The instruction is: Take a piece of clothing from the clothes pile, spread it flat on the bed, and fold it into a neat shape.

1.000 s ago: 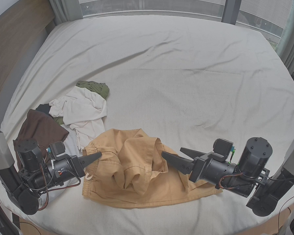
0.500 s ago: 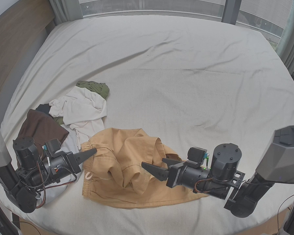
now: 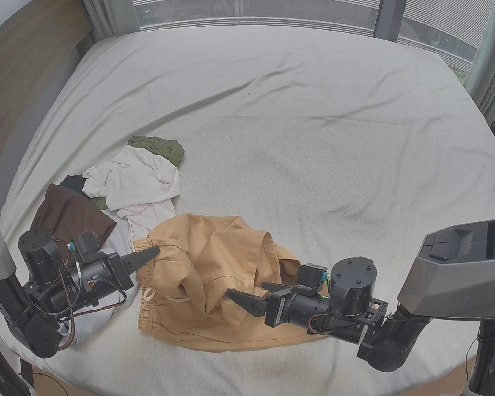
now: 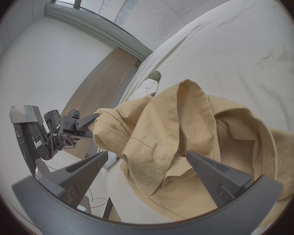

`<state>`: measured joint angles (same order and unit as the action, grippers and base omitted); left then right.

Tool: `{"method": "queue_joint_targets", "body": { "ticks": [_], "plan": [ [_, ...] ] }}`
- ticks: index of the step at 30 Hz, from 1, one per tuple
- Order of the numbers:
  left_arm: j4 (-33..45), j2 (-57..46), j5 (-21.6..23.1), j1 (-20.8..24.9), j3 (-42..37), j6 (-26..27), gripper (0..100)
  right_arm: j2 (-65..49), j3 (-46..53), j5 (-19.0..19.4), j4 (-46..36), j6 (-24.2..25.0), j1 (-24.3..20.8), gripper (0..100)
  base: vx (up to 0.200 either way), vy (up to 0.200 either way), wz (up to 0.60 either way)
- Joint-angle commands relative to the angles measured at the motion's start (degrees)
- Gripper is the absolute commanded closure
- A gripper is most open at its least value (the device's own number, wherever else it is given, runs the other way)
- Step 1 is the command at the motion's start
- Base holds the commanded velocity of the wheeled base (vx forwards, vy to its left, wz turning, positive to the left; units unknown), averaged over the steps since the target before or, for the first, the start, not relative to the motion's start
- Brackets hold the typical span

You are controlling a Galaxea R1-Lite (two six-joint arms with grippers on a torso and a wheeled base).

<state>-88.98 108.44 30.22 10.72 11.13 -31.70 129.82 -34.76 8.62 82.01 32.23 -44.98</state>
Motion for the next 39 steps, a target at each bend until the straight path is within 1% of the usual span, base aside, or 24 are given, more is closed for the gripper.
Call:
{"method": "queue_joint_targets", "body": {
  "ticks": [1, 8, 13, 20, 28, 32, 35, 39],
  "plan": [
    [-0.1, 0.0, 0.0, 0.1, -0.1, 0.1, 100, 1.7, -0.9, 0.0, 0.0, 0.0, -0.5, 0, 0.000, 0.000, 0.00],
    [-0.1, 0.2, 0.0, 0.1, -0.1, 0.0, 100, 2.1, -1.7, 0.0, 0.0, 0.0, -1.2, 0, 0.000, 0.000, 0.00],
    [-0.1, 0.3, 0.0, 0.1, -0.1, 0.1, 100, 1.9, -2.3, 0.0, 0.0, 0.1, -3.2, 0, 0.000, 0.000, 0.00],
    [-0.1, 0.7, 0.0, 0.0, 0.1, 0.1, 100, -0.3, -1.5, 0.0, 0.8, 2.4, -5.7, 0, 0.000, 0.000, 0.00],
    [-0.1, 0.8, 0.0, -0.1, 0.1, 0.1, 100, -4.3, 0.0, 0.2, 1.1, 3.1, -5.6, 0, 0.000, 0.000, 0.00],
    [-0.1, 0.8, 0.0, -0.1, 0.1, 0.1, 100, -4.2, 0.0, 0.6, 2.6, 4.0, -5.7, 0, 0.000, 0.000, 0.00],
    [-0.1, 0.8, 0.0, -0.1, 0.1, 0.1, 100, -3.7, -0.6, 2.1, 3.3, 4.0, -5.7, 0, 0.000, 0.000, 0.00],
    [-0.1, 0.7, 0.0, -0.1, 0.0, 0.1, 100, -2.2, -2.3, 2.4, 3.2, 4.0, -5.6, 0, 0.000, 0.000, 0.00]
  ]
}}
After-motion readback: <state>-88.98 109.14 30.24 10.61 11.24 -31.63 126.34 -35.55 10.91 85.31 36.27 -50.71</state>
